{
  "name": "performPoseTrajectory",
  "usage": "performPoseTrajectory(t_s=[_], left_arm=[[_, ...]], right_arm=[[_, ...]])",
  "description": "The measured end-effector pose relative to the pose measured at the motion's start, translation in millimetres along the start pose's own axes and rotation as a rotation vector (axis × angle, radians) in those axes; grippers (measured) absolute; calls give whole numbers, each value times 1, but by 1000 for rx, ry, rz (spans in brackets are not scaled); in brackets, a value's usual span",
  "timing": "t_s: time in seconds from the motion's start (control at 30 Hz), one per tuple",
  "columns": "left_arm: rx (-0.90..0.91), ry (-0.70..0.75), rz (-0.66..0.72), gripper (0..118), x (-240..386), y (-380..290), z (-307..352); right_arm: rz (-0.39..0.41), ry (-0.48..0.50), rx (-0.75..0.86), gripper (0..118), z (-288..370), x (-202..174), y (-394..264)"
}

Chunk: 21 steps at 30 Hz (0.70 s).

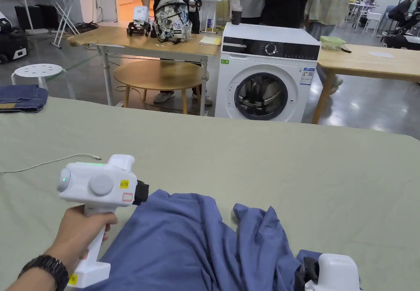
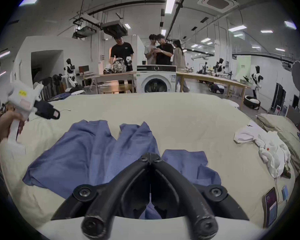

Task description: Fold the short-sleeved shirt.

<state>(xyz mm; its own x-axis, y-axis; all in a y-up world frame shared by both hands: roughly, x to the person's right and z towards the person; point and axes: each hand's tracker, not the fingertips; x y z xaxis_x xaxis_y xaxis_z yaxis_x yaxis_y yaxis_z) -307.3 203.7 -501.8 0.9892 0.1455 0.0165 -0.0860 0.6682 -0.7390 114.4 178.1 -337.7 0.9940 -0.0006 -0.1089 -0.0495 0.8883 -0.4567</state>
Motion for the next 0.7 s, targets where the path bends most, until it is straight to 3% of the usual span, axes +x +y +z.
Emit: performPoseTrajectory(t_s=[0.03, 0.07, 0.1, 0.47, 0.53, 0.6, 0.63, 0.67, 0.7], left_arm=[[-32, 16, -7, 45, -2, 9, -14], [-64, 6, -9, 83, -5, 16, -27], [-80, 9, -2, 95, -8, 21, -40], [-270, 109, -20, 95, 3, 10, -138], [-201, 151, -81, 87, 18, 4, -126], [-199, 130, -93, 56, 26, 3, -120], [-192, 118, -107, 31, 30, 1, -113], [-199, 106, -126, 0, 35, 2, -108], [-202, 87, -141, 0, 38, 2, -104]], right_arm=[[1, -7, -9, 0, -1, -1, -2], [3, -10, -16, 0, -6, 2, -4], [6, -15, -26, 0, -10, 5, -6], [-2, -54, -95, 0, -3, 5, -19], [-1, -63, -103, 0, -1, 9, -23], [-4, -76, -111, 0, -1, 14, -26], [-8, -77, -116, 0, -1, 16, -27], [-15, -81, -123, 0, -1, 19, -28], [-25, -86, -127, 0, 0, 23, -29]])
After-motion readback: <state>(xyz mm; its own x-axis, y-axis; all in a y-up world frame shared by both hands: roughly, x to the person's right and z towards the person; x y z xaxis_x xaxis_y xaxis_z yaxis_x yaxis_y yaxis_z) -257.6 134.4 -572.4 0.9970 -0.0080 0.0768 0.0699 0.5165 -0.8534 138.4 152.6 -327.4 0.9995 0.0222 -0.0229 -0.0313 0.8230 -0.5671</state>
